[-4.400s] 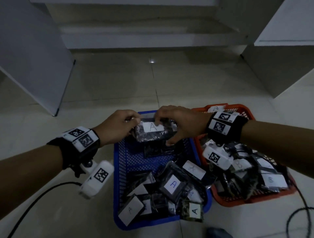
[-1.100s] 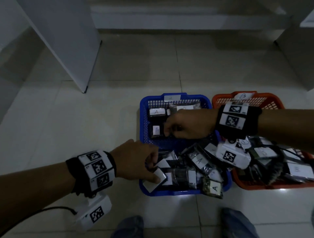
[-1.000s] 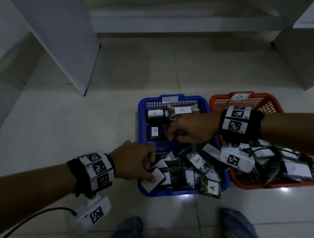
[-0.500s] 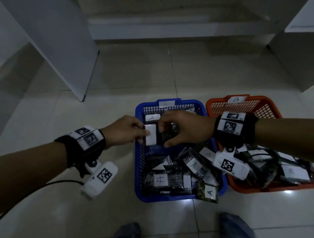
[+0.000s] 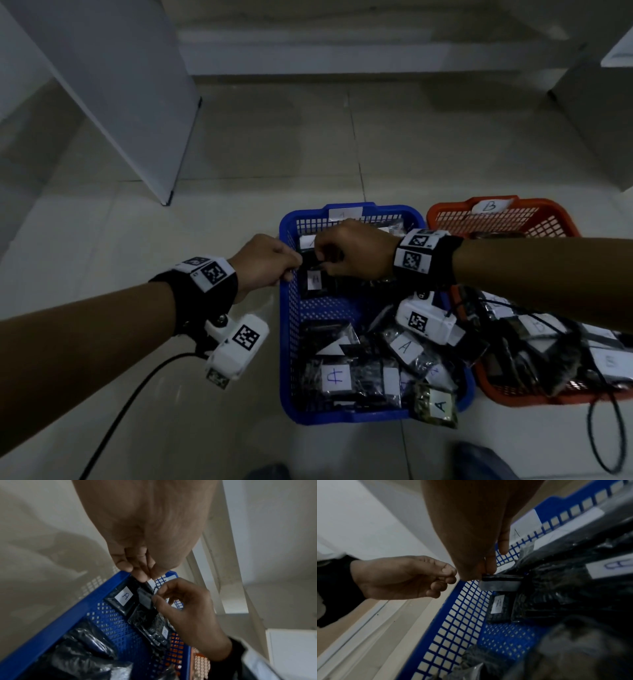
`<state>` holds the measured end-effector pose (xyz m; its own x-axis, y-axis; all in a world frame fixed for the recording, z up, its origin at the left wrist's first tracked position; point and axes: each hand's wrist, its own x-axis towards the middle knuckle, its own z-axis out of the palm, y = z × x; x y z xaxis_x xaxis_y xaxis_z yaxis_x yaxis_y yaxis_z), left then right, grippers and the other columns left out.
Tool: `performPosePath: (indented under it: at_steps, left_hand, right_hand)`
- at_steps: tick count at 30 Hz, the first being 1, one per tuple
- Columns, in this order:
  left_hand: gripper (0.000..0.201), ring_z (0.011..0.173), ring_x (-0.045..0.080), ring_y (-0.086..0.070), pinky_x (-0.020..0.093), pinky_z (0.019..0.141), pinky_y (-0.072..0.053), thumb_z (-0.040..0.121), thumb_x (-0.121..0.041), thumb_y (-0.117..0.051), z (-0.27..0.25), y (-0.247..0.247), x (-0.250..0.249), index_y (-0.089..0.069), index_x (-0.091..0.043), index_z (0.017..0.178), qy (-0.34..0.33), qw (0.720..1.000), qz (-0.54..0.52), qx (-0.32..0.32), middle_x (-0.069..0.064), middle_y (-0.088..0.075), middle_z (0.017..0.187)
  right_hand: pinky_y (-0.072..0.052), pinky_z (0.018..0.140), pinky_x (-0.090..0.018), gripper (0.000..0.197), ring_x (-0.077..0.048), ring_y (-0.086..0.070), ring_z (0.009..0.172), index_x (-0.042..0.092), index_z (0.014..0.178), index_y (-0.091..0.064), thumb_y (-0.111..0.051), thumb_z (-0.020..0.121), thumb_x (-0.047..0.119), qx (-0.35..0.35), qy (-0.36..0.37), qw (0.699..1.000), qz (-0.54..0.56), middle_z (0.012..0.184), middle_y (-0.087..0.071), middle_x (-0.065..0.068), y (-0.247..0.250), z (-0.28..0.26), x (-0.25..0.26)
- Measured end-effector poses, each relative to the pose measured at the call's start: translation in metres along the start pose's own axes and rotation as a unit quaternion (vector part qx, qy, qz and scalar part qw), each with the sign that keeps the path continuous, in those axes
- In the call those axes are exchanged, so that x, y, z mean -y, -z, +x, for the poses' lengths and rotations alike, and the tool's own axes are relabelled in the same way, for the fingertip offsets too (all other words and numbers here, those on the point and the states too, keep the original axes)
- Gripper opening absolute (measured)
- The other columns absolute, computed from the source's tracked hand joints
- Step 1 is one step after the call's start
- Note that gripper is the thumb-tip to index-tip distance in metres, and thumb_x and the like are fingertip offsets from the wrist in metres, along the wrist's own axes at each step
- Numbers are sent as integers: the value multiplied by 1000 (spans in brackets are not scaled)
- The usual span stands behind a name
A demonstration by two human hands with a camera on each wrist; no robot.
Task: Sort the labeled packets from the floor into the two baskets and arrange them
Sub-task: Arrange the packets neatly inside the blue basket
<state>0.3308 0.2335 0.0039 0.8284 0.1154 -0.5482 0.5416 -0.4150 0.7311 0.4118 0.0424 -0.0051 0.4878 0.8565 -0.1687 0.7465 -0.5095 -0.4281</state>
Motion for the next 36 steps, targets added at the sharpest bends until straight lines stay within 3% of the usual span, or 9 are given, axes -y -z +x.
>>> performPosePath:
  at_steps: [2, 6, 9, 13, 17, 23, 29, 33, 36]
  left_hand:
    - [12, 66, 13, -62, 19, 53, -46, 94, -13, -63, 3, -1, -2, -72, -10, 88, -26, 999, 28, -7, 7, -70, 76]
    - [13, 79, 14, -62, 28, 74, -51, 93, -13, -61, 4, -2, 0, -71, -16, 86, -109, 986, 120, -28, -5, -67, 84]
    - [9, 77, 10, -61, 31, 73, -51, 90, -15, -63, 3, 1, 9, -65, -24, 88, -170, 964, 205, 3, -5, -68, 91]
    - [15, 94, 20, -54, 36, 84, -42, 94, -34, -56, -3, -7, 19, -67, -29, 101, -272, 850, 450, 24, -9, -66, 101]
    - [40, 84, 24, -49, 38, 72, -30, 96, -43, -32, -12, -21, 20, -69, -31, 92, -352, 669, 654, 17, -7, -64, 86]
    - [43, 120, 30, -42, 56, 106, -18, 105, -44, -26, -6, -32, 8, -56, -23, 128, -246, 620, 732, 135, 4, -60, 123]
    - [35, 116, 18, -50, 46, 102, -1, 102, -46, -37, 9, -30, 9, -61, -31, 121, -238, 718, 644, 120, -10, -62, 118]
    - [21, 101, 12, -57, 38, 97, -20, 98, -42, -49, -2, -28, 5, -63, -31, 109, -294, 774, 552, 100, -12, -61, 106]
    - [21, 86, 3, -62, 35, 88, -50, 93, -44, -62, -27, -30, 0, -65, -28, 106, -286, 859, 366, 213, -14, -66, 97]
  right_hand:
    - [-49, 67, -32, 10, -14, -60, 72, 22, 83, -62, -71, 85, 21, -6, -24, 1000, 11, 81, -66, 4, -6, 6, -5]
    - [-53, 70, -32, 7, -11, -62, 74, 20, 82, -64, -71, 85, 20, -43, -47, 995, 72, 80, -66, 6, -4, 16, -14]
    - [-55, 73, -27, 8, -8, -65, 76, 19, 82, -68, -75, 83, 15, -67, -63, 985, 149, 82, -69, 5, 0, 18, -19]
    - [-51, 72, -25, 11, -7, -62, 74, 18, 79, -68, -75, 82, 10, -20, -88, 988, 126, 82, -68, 6, -12, 18, -23]
    - [-48, 71, -33, 3, -22, -61, 79, 10, 87, -67, -67, 89, 8, -22, -62, 998, 13, 90, -69, -7, -17, 17, -22]
    - [-57, 75, -36, 16, -19, -68, 83, 17, 102, -75, -64, 91, 15, 47, -34, 997, -44, 101, -74, -3, -1, -3, -27]
    - [-48, 75, -11, 12, 0, -64, 79, 13, 96, -72, -63, 98, 19, 16, -38, 991, 125, 91, -70, 11, 36, -49, -36]
    - [-52, 75, -16, 9, -2, -65, 89, 20, 101, -69, -71, 92, 22, 96, -40, 984, 147, 99, -68, 13, 43, -99, -24]
    - [-49, 94, -22, 36, -1, -52, 115, 29, 112, -65, -79, 82, 43, 188, 2, 979, 85, 126, -56, 14, 32, -134, -9]
